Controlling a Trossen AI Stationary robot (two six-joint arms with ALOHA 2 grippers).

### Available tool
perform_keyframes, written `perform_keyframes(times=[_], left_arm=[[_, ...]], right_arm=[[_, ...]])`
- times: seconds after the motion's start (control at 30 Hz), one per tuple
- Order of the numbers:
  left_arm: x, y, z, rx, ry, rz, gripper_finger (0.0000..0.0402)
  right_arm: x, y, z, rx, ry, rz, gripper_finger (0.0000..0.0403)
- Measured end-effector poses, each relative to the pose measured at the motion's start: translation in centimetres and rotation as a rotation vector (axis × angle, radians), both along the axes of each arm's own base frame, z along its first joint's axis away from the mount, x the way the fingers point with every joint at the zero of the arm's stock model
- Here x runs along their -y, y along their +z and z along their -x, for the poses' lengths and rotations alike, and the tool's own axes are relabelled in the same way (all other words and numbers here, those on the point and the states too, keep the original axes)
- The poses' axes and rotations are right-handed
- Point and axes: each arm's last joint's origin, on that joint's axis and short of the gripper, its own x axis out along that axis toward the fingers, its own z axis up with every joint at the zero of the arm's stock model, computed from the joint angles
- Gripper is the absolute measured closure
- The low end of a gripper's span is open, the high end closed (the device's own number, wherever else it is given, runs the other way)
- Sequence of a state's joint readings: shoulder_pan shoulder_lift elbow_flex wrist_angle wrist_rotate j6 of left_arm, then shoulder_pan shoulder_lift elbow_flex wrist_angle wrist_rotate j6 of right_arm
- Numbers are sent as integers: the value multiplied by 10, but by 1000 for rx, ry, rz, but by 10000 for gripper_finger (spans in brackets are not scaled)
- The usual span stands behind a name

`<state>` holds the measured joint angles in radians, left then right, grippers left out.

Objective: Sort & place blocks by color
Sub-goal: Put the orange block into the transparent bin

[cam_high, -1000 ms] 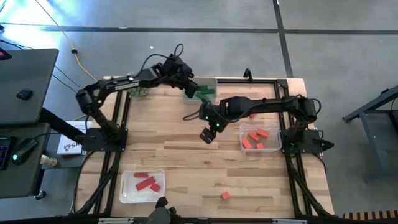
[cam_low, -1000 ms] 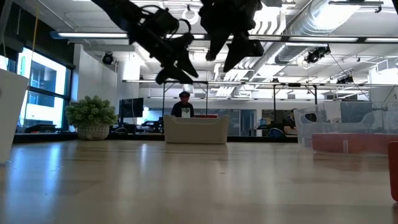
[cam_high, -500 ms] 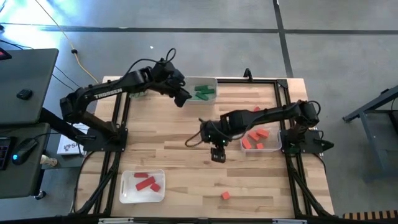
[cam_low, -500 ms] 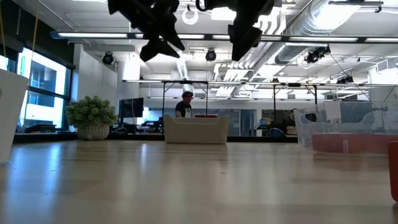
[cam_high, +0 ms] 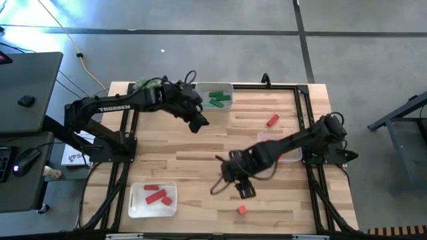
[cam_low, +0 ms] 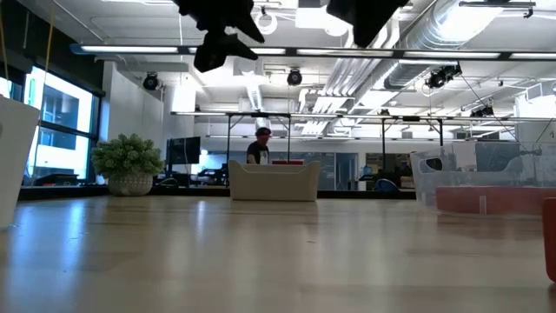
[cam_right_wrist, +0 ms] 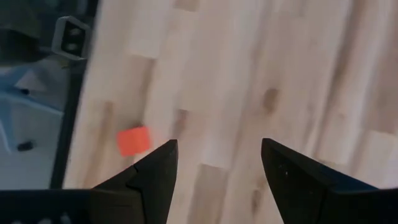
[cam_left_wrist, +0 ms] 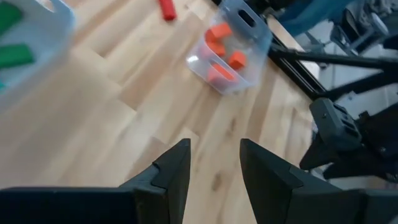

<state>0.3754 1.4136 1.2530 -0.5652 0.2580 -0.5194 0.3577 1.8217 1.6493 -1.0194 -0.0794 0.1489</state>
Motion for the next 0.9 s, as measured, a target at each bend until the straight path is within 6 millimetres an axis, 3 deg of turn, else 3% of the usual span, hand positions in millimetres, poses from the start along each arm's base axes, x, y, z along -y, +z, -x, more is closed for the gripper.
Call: perform_keyframes(times=[0.27,0.47,0.7,0.9], left_arm=[[30,0,-10,-7,-23,52,273],[52,0,-14,-18,-25,40,273],[69,-1,-17,-22,-52,42,273],[78,-1,-18,-25,-60,25,273]], right_arm=[[-47,-1,14,66,124,-29,182],[-74,-21,26,97,168,-40,182],[-89,-42,34,137,172,-46,182],[-91,-61,36,156,130,-85,182]])
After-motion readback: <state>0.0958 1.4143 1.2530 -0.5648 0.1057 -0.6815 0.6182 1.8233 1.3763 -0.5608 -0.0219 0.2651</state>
